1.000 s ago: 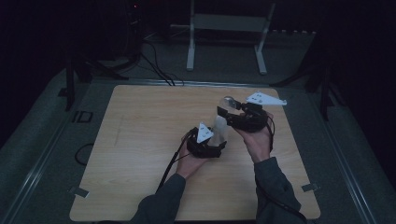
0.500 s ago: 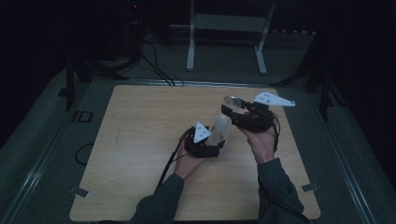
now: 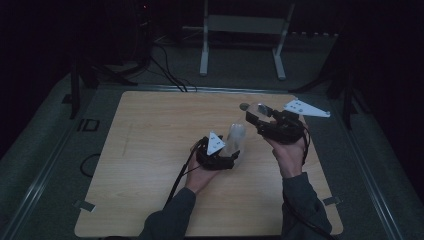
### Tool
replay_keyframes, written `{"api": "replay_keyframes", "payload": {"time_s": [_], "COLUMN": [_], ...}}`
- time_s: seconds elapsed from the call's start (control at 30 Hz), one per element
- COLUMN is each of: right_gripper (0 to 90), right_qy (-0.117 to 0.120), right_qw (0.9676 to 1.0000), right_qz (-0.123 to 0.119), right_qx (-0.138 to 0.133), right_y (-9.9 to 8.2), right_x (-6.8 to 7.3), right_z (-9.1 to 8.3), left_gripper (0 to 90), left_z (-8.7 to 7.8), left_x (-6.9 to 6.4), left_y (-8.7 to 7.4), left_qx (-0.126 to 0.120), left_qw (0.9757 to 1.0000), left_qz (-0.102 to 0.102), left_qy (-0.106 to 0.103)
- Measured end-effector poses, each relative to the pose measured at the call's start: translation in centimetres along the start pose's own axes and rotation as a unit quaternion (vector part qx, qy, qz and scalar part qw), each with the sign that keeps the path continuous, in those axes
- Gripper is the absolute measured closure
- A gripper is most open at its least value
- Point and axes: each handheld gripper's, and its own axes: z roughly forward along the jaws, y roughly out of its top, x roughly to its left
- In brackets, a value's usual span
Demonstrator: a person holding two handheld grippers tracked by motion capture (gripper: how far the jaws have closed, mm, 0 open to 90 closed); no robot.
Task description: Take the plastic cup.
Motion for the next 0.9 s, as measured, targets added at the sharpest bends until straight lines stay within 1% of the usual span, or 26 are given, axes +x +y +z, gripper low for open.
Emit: {"api": "replay_keyframes", "payload": {"time_s": [0.13,0.23,0.5,0.63,0.9], "right_gripper": [40.8,40.8,40.8,40.9,41.0], "right_qy": [-0.006,-0.012,-0.026,-0.03,-0.035], "right_qw": [1.0,0.9999,0.9995,0.9992,0.9987], "right_qz": [0.003,0.004,0.016,0.025,0.036], "right_qx": [-0.001,0.003,0.004,0.003,0.006], "right_y": [-0.2,-0.6,-1.6,-2.2,-3.3], "right_x": [-0.4,-0.7,-1.4,-1.8,-2.4], "right_z": [-0.6,-1.0,-2.1,-2.5,-2.9], "left_gripper": [19.9,19.9,19.9,19.9,19.9], "left_z": [-0.5,-0.9,-1.6,-2.1,-2.7], "left_x": [0.1,0.1,-0.3,-0.4,-0.7], "left_y": [-0.1,-0.2,-0.4,-0.4,-0.2], "left_qx": [-0.002,-0.004,-0.009,-0.012,-0.021], "left_qw": [1.0,1.0,0.9999,0.9999,0.9997], "left_qz": [-0.002,-0.002,0.001,0.001,0.006], "left_qy": [0.001,-0.003,-0.007,-0.011,-0.015]}}
